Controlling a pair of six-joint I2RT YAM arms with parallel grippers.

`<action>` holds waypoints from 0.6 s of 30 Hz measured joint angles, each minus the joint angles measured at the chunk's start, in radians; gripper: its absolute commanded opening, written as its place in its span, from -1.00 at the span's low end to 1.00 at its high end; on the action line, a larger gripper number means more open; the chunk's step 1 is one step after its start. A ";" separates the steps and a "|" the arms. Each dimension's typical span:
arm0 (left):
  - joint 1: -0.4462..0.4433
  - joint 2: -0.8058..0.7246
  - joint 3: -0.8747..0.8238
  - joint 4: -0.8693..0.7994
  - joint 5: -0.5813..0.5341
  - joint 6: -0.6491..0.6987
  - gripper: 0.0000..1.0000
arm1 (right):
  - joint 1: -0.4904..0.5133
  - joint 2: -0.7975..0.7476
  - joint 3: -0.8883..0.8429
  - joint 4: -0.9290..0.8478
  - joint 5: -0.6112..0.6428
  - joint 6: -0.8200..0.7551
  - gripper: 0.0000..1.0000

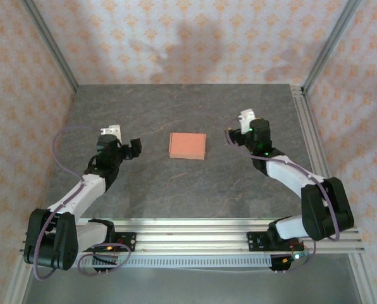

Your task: Fold the paper box

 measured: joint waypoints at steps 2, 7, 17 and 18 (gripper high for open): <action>0.011 0.004 -0.050 0.058 -0.022 0.035 1.00 | -0.032 -0.014 -0.039 0.022 0.104 0.031 0.99; 0.028 0.076 -0.129 0.248 -0.045 0.099 1.00 | -0.092 -0.011 -0.152 0.122 0.205 0.104 0.99; 0.074 0.351 -0.114 0.484 -0.013 0.123 1.00 | -0.224 0.159 -0.333 0.454 0.090 0.227 0.99; 0.073 0.357 -0.109 0.484 -0.013 0.127 1.00 | -0.225 0.176 -0.335 0.476 0.084 0.231 0.99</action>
